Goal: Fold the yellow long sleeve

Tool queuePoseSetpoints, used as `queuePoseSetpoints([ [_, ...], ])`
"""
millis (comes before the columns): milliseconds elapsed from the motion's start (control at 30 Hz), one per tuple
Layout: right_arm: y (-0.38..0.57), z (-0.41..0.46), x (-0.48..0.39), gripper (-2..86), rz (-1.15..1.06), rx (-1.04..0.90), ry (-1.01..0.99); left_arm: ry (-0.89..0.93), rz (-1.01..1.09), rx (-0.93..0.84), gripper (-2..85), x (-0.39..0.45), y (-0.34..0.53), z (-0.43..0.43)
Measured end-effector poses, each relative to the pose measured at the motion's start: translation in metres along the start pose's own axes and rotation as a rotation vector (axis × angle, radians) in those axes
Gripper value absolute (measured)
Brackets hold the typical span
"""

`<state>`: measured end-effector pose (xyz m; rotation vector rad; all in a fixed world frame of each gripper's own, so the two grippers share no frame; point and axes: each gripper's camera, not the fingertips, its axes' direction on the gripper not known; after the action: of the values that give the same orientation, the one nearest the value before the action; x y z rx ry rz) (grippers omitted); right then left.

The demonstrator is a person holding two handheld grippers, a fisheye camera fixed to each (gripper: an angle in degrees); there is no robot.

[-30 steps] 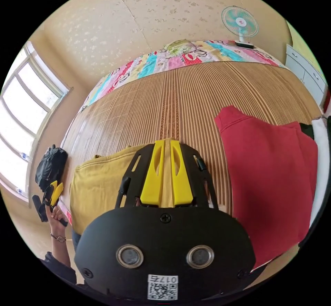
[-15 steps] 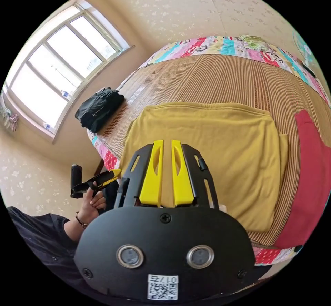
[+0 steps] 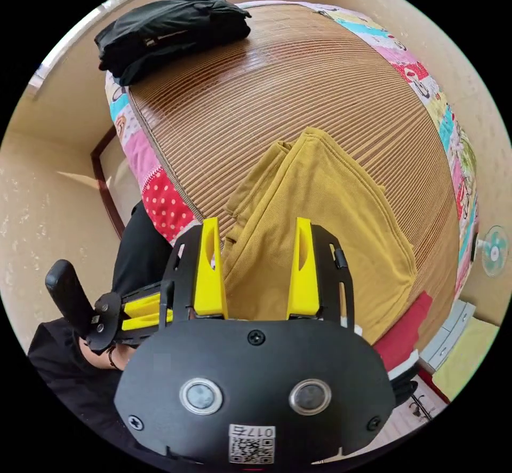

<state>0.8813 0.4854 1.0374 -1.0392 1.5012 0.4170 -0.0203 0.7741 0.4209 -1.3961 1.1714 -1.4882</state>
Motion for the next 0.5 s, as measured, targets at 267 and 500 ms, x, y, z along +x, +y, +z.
queuePoseSetpoints([
  [267, -0.017, 0.039, -0.087, 16.4, -0.203, -0.283, 0.389, -0.015, 0.036, 0.000, 5.2, -0.006, 0.024, -0.005],
  [500, -0.002, 0.025, -0.070, 11.4, -0.238, -0.310, 0.345, -0.018, 0.079, 0.021, 4.8, 0.005, 0.046, -0.009],
])
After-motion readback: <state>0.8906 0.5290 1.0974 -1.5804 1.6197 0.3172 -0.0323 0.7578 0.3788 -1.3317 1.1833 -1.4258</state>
